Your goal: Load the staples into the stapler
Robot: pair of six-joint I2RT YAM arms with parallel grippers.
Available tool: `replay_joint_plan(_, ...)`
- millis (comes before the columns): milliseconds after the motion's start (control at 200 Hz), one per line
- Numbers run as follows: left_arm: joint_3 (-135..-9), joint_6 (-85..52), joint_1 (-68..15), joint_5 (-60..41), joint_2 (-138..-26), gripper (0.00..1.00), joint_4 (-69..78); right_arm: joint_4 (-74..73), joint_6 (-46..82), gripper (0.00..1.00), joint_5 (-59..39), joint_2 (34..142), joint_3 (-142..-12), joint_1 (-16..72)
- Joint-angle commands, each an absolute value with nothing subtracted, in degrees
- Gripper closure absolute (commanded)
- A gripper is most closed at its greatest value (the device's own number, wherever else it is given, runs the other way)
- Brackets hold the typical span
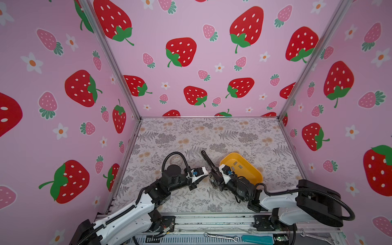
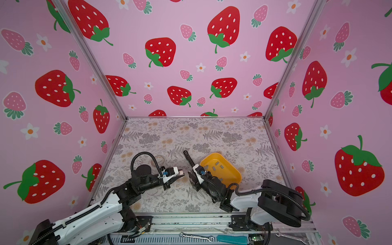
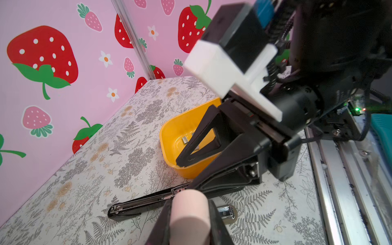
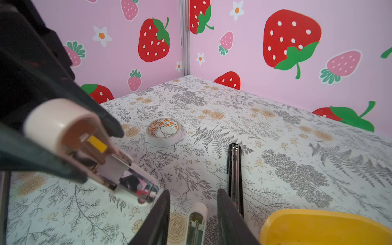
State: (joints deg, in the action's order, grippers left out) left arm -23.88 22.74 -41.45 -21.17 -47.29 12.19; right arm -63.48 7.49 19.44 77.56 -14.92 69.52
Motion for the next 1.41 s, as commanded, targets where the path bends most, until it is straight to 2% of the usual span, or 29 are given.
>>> replay_joint_plan(0, -26.8, 20.53, -39.4, -28.87, -48.35, 1.0, 12.31, -65.57, 1.03, 0.54, 18.32, 73.9, -12.5, 68.82)
replay_joint_plan(65, -27.26, 20.84, -39.11, -30.94, -49.01, 1.0, 11.87, -64.6, -0.85, 0.49, 15.04, 71.4, -11.48, 68.69)
replay_joint_plan(95, -27.75, 21.39, -39.11, -32.28, -49.28, 1.0, 11.18, -64.12, -1.73, 0.42, 12.97, 70.3, -11.03, 68.73)
replay_joint_plan(170, -28.86, 22.99, -39.16, -36.42, -49.74, 1.0, 9.46, -63.83, -4.11, 0.34, 6.06, 68.27, -9.85, 68.73)
replay_joint_plan(345, -29.48, 23.59, -39.36, -41.09, -51.26, 1.0, 9.21, -64.42, -6.78, 0.19, -5.45, 66.7, -8.52, 68.82)
replay_joint_plan(550, -31.36, 27.04, -40.05, -45.3, -52.68, 1.0, 6.47, -63.96, -5.45, 0.15, -8.38, 71.09, -11.52, 68.91)
replay_joint_plan(755, -31.84, 30.84, -41.98, -46.76, -54.14, 1.0, 4.64, -64.64, -4.43, 0.27, -11.88, 77.09, -15.24, 69.16)
replay_joint_plan(965, -32.21, 33.63, -42.46, -46.33, -54.37, 1.0, 3.28, -64.61, -5.07, 0.37, -11.32, 76.9, -15.29, 69.26)
replay_joint_plan(1065, -31.99, 33.75, -42.54, -46.41, -54.3, 1.0, 3.64, -64.67, -4.97, 0.47, -12.05, 77.32, -15.47, 69.26)
replay_joint_plan(1215, -31.32, 33.03, -42.63, -44.56, -53.94, 1.0, 5.4, -64.78, -4.14, 0.7, -11.43, 77.85, -15.64, 69.26)
replay_joint_plan(1256, -30.97, 31.29, -42.67, -42.31, -53.87, 0.89, 7.01, -64.69, -4.13, 0.75, -10.93, 77.7, -15.65, 69.26)
replay_joint_plan(1281, -30.73, 30.09, -42.69, -40.62, -53.79, 0.85, 8.16, -64.78, -4.13, 0.77, -10.48, 77.72, -15.64, 69.26)
replay_joint_plan(1401, -28.83, 25.39, -42.65, -32.31, -53.89, 0.83, 13.06, -64.93, -2.78, 0.82, -7.31, 78.16, -15.82, 69.26)
